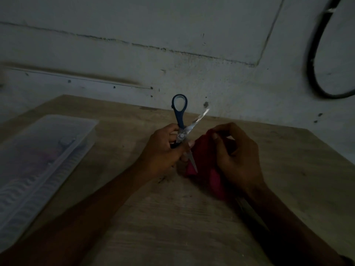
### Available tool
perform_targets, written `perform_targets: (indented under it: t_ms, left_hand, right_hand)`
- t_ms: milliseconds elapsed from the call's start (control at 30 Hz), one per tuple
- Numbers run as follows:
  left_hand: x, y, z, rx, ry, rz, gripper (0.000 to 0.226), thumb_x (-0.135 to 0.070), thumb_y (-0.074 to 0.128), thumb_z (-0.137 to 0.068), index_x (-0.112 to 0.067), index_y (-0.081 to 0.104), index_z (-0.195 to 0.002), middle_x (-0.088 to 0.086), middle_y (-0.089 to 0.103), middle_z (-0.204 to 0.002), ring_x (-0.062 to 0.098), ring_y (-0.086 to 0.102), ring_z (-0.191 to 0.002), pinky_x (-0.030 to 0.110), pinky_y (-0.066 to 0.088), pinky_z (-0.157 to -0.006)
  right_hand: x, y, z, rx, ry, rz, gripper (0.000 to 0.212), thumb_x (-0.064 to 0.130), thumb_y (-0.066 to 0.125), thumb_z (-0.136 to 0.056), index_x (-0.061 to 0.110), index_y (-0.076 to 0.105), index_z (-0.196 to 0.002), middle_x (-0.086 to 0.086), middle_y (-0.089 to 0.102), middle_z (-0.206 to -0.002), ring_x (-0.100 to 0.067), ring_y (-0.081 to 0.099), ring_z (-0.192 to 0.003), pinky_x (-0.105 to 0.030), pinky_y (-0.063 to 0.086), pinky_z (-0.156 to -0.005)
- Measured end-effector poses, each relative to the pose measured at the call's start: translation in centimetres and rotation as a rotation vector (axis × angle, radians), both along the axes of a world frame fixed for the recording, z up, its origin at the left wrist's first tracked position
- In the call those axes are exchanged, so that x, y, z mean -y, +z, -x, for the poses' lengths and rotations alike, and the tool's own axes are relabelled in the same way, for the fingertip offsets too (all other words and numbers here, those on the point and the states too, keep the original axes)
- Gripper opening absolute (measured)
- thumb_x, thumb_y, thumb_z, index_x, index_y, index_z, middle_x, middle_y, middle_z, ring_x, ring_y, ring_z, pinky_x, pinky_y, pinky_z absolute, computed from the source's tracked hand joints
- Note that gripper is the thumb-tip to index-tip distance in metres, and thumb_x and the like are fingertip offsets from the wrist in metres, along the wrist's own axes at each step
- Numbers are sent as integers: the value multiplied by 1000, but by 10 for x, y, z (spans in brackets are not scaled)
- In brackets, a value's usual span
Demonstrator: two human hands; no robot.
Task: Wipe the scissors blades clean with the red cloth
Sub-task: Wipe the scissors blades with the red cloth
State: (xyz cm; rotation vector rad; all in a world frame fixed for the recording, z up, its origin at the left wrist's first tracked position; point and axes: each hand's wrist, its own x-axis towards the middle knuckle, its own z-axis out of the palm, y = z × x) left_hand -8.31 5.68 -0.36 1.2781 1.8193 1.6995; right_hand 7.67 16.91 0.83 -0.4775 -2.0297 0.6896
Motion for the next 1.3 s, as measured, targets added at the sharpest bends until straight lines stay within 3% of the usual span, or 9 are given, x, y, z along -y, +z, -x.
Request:
perform_targets:
  t_ms: [167, 333, 467, 533, 667, 767, 967, 1100, 1300]
  left_hand:
    - [0, -7, 5, -256, 132, 36, 33, -26, 75, -91, -21, 64, -122, -7, 77, -100, 6, 75, -79, 27, 60, -60]
    - [0, 1, 8, 67, 98, -40, 20, -18, 73, -93, -16, 64, -111, 18, 74, -79, 16, 57, -43, 26, 46, -41]
    - [-1, 8, 4, 402, 100, -110, 14, -20, 71, -94, -14, 70, -107, 27, 70, -93, 14, 50, -43, 28, 45, -47]
    - [0, 11, 5, 500, 134, -143, 12, -19, 70, -95, -13, 71, -105, 20, 67, -89, 12, 49, -44, 28, 46, -47]
    - [3, 14, 22, 701, 250, -311, 15, -17, 67, -97, -10, 70, -110, 4, 71, -87, 7, 50, -46, 25, 47, -46]
    - [5, 13, 27, 519, 316, -203, 11, -18, 67, -97, -13, 70, -107, 11, 72, -89, 9, 51, -46, 28, 47, -47]
    - [1, 5, -2, 190, -8, 89, 28, -16, 71, -94, -13, 65, -121, 15, 76, -87, 9, 49, -40, 22, 43, -39]
    - [2, 0, -10, -48, -78, 170, 34, -20, 75, -91, -17, 62, -123, -8, 74, -93, -5, 63, -51, 10, 45, -46]
    - [-2, -6, -10, -116, -5, 178, 38, -24, 80, -86, -18, 61, -118, -7, 76, -98, -4, 69, -65, 10, 45, -47]
  right_hand:
    - [-3, 7, -14, 103, -148, -346, 21, 14, 69, -96, 19, 73, -116, 7, 66, -107, -6, 63, -86, -28, 58, -71]
    - [-20, 15, -28, -69, -334, -511, 22, 7, 68, -97, 9, 72, -118, -7, 67, -107, -12, 59, -83, -33, 53, -65]
    - [-28, 19, -28, -231, -537, -352, 20, 2, 64, -93, 5, 71, -112, -7, 69, -103, -9, 57, -91, -4, 36, -81]
    - [-30, 17, -24, -199, -527, -214, 17, 7, 62, -95, 9, 70, -110, 2, 65, -99, -1, 53, -89, -1, 35, -81]
    - [-45, 12, -20, -115, -429, 190, 11, 15, 61, -101, 20, 67, -109, 6, 66, -101, -12, 63, -100, -40, 57, -97]
    - [-46, 15, -20, -136, -396, 231, 10, 19, 63, -102, 25, 68, -107, 14, 67, -98, -10, 66, -102, -44, 57, -100]
    - [-18, 14, -15, -92, -227, -124, 18, 20, 67, -102, 21, 70, -119, 6, 73, -110, -4, 72, -98, -27, 60, -86]
    - [-5, 2, -7, 117, -80, -151, 22, 26, 70, -100, 27, 66, -122, 13, 73, -112, -1, 71, -99, -31, 62, -87]
    - [-1, -2, -3, 205, 33, -311, 23, 18, 69, -97, 21, 75, -119, 8, 71, -113, -1, 66, -99, -19, 55, -89]
